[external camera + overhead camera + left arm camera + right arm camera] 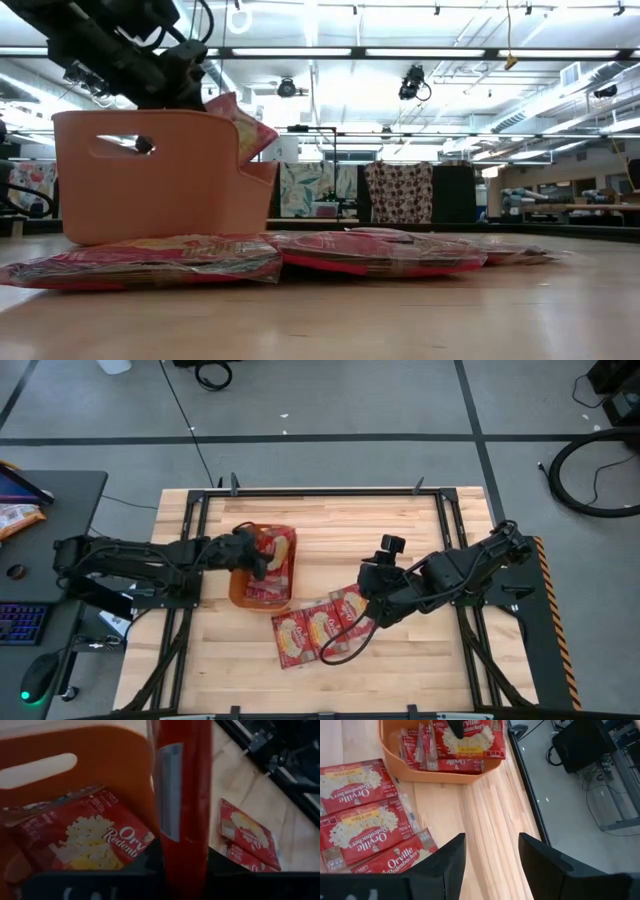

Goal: Sort popcorn bags into baskets
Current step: Put the red popcorn bag into the orange bin

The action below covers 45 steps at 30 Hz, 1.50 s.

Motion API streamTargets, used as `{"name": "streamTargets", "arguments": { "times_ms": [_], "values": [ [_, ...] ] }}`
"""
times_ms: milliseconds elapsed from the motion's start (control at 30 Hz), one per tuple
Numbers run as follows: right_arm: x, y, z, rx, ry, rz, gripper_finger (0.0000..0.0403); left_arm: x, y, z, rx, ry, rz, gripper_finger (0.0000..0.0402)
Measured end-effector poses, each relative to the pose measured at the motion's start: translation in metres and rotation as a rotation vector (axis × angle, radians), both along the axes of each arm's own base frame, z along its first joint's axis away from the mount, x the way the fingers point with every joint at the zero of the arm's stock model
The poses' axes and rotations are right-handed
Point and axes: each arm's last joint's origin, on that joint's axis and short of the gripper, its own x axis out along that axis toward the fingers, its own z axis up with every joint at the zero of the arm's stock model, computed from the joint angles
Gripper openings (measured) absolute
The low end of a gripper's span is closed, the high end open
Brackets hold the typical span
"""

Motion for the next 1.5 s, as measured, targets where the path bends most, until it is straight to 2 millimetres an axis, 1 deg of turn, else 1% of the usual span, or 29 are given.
{"name": "streamTargets", "arguments": {
  "times_ms": [167,367,500,600,767,867,1000,1067,1100,1233,1367,1500],
  "values": [
    [0.0,0.001,0.0,0.006,0.0,0.003,0.0186,-0.001,-0.001,0.003,0.007,0.077,-0.015,0.009],
    [0.0,0.001,0.0,0.012,-0.004,0.003,0.0186,0.002,-0.004,0.02,0.045,0.092,-0.032,0.0143],
    [0.0,0.003,0.0,0.012,-0.005,0.008,0.0186,0.0,-0.003,0.028,0.088,0.147,0.015,0.017],
    [-0.001,0.004,0.0,0.012,-0.005,0.013,0.0186,-0.003,-0.002,0.033,0.126,0.206,0.037,0.0178],
    [-0.001,0.005,0.0,0.017,-0.008,0.01,0.0186,-0.003,-0.002,0.053,0.174,0.235,0.015,0.018],
    [-0.001,0.005,0.0,0.018,-0.008,0.01,0.0186,0.001,-0.007,0.068,0.217,0.188,-0.035,0.018],
    [-0.001,0.005,-0.001,0.031,-0.002,0.015,0.0186,0.008,-0.021,0.075,0.284,0.101,-0.183,0.018],
    [0.0,0.006,-0.005,0.029,0.003,0.015,0.0186,0.012,-0.028,0.074,0.311,0.06,-0.226,0.018],
    [0.001,0.006,-0.007,0.027,0.007,0.015,0.0186,0.015,-0.031,0.071,0.318,0.051,-0.232,0.018],
    [0.005,0.008,-0.021,0.016,0.026,0.021,0.0186,0.027,-0.035,0.049,0.325,0.084,-0.237,0.018],
    [0.008,0.009,-0.032,0.002,0.046,0.036,0.0186,0.044,-0.027,0.034,0.299,0.161,-0.24,0.018],
    [0.009,0.009,-0.033,0.006,0.044,0.039,0.0186,0.063,-0.013,0.026,0.273,0.217,-0.262,0.018]
  ]
}}
